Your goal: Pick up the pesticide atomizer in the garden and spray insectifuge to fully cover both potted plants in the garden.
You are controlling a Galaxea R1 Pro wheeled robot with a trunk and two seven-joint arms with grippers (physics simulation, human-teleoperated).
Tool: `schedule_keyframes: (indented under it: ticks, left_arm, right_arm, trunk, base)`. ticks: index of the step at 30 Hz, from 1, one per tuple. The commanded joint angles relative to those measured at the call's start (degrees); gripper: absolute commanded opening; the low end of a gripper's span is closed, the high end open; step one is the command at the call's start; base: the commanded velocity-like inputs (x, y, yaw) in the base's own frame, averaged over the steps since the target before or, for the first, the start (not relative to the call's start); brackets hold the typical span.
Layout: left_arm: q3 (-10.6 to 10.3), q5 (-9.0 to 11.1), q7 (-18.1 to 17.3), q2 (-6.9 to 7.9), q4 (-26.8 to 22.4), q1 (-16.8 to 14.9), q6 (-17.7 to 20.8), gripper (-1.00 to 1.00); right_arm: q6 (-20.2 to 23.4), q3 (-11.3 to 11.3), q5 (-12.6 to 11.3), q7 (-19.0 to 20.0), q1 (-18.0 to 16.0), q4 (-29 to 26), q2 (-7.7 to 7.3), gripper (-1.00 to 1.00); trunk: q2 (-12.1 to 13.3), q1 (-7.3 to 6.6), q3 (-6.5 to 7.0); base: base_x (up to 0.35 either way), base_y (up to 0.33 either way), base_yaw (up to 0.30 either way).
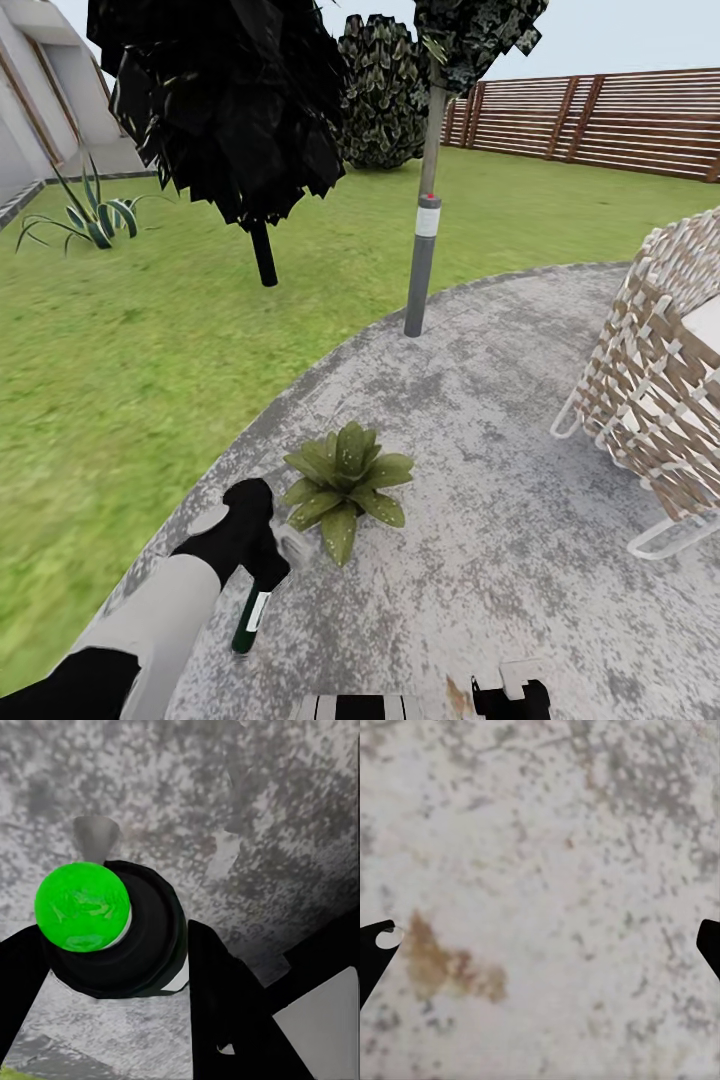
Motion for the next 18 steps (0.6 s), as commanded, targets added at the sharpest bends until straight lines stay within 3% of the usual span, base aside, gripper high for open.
schedule_keyframes:
  ticks: [1, 4, 5, 12, 18]
  left_arm:
    - [1.7, -0.5, -0.5, 0.02, -1.7, 0.0, 0.5, -1.00]
    - [6.3, -0.6, -0.3, 0.03, -4.6, -0.1, 0.5, -1.00]
    - [6.7, -0.6, -0.2, 0.00, -4.9, -0.1, 0.4, -1.00]
    - [6.8, -0.7, -0.1, -0.07, -4.8, 0.0, 0.3, -1.00]
    - [6.7, -1.5, -0.2, -0.21, -4.7, 0.0, 0.4, -1.00]
  right_arm:
    - [0.0, 0.1, 0.6, -0.5, 0.0, 0.1, 0.00, 1.00]
    - [0.0, 0.1, 0.6, -0.5, 0.0, 0.1, 0.00, 1.00]
    - [0.0, 0.1, 0.6, -0.5, 0.0, 0.1, 0.00, 1.00]
    - [0.0, 0.1, 0.6, -0.5, 0.0, 0.1, 0.00, 1.00]
    - [0.0, 0.1, 0.6, -0.5, 0.0, 0.1, 0.00, 1.00]
  trunk:
    - [0.0, -0.01, -0.05]
    - [0.0, -0.01, -0.05]
    - [0.0, -0.01, -0.05]
    - [0.0, -0.01, -0.05]
    - [0.0, -0.01, -0.05]
  base:
    - [0.000, 0.000, 0.000]
    - [0.000, 0.000, 0.000]
    - [0.000, 0.000, 0.000]
    - [-0.029, 0.000, 0.000]
    - [-0.298, 0.070, 0.000]
